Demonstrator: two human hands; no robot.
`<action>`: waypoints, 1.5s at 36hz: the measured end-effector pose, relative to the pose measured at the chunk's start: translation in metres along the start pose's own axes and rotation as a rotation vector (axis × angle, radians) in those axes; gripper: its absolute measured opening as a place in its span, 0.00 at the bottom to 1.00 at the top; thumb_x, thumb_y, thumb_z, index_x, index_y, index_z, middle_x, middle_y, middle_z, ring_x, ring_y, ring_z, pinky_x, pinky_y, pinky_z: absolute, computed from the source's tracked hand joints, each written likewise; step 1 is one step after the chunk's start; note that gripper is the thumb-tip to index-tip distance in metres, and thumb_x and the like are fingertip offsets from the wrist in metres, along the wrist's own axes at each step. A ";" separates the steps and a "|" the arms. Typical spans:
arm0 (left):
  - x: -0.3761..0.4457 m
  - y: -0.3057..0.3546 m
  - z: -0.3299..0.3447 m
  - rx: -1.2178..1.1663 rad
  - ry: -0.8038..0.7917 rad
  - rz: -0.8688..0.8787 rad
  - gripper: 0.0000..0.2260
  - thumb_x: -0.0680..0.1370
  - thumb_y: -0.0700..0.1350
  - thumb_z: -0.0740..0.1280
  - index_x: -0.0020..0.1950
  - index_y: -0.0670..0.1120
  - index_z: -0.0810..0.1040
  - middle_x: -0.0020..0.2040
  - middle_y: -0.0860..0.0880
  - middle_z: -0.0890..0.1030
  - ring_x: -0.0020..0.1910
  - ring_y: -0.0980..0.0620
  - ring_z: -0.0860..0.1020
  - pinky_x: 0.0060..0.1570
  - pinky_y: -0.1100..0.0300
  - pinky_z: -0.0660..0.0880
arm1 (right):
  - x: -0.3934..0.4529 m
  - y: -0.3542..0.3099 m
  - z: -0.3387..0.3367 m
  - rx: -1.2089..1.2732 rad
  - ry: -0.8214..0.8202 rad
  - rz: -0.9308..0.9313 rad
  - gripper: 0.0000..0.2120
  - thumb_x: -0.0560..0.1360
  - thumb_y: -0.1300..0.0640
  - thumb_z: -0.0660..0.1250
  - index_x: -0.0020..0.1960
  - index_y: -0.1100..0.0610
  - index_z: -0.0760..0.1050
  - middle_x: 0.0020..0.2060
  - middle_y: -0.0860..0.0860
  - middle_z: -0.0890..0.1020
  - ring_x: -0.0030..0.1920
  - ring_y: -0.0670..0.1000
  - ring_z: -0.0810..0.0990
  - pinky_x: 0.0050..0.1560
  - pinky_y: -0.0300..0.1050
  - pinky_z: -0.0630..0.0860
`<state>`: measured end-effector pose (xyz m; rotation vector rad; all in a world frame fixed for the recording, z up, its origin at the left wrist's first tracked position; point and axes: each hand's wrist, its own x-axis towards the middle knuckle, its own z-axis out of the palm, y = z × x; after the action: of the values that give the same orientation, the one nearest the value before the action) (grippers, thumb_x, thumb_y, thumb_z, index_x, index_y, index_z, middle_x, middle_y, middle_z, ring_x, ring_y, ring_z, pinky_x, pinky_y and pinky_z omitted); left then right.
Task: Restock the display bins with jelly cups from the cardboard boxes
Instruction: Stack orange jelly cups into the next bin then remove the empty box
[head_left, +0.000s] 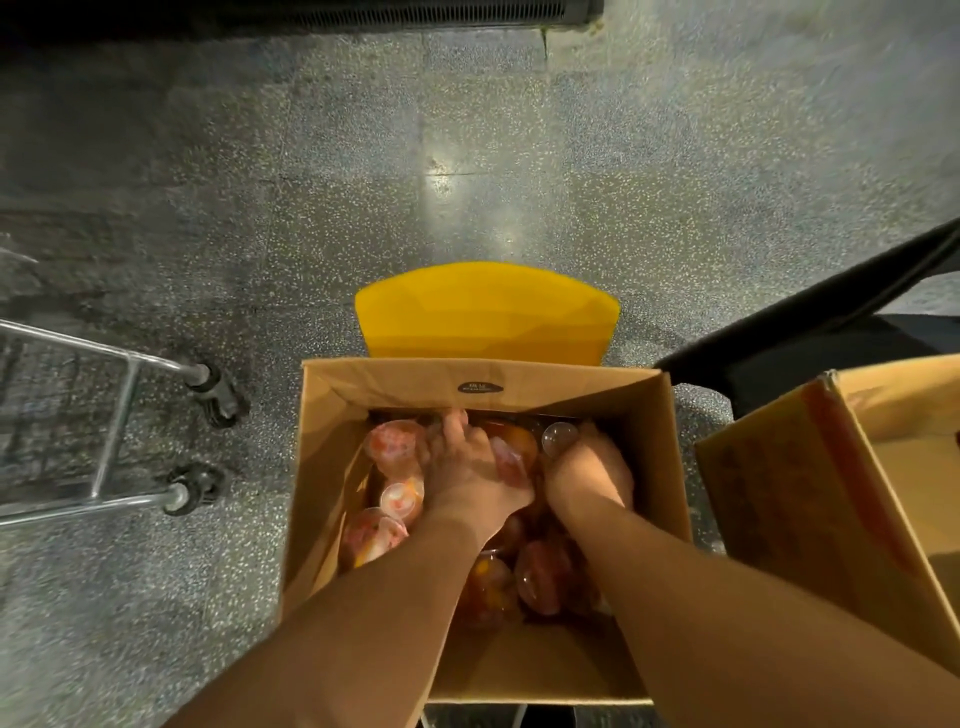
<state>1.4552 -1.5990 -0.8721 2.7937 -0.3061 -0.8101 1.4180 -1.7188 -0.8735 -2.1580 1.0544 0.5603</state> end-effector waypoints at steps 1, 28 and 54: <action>-0.005 0.001 -0.003 -0.022 -0.013 0.023 0.35 0.72 0.61 0.67 0.74 0.43 0.67 0.74 0.46 0.58 0.76 0.46 0.56 0.79 0.48 0.48 | -0.007 -0.001 -0.003 0.016 -0.013 0.012 0.17 0.80 0.57 0.63 0.67 0.60 0.74 0.64 0.58 0.77 0.63 0.59 0.76 0.51 0.44 0.71; -0.009 -0.007 -0.037 -0.115 -0.280 0.128 0.56 0.64 0.61 0.78 0.83 0.50 0.50 0.83 0.54 0.48 0.81 0.47 0.48 0.80 0.48 0.52 | -0.070 -0.009 -0.046 0.067 -0.018 -0.049 0.23 0.76 0.51 0.63 0.70 0.57 0.68 0.68 0.54 0.71 0.67 0.60 0.72 0.68 0.54 0.70; -0.245 0.162 -0.408 0.101 0.109 0.677 0.44 0.69 0.64 0.72 0.79 0.44 0.63 0.82 0.49 0.54 0.81 0.49 0.53 0.78 0.52 0.57 | -0.403 -0.101 -0.362 0.450 0.609 -0.197 0.16 0.68 0.45 0.63 0.51 0.53 0.74 0.47 0.52 0.80 0.49 0.56 0.79 0.50 0.53 0.78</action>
<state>1.4522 -1.6305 -0.3701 2.5222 -1.2077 -0.4794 1.2961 -1.7227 -0.3364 -2.0168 1.1166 -0.4254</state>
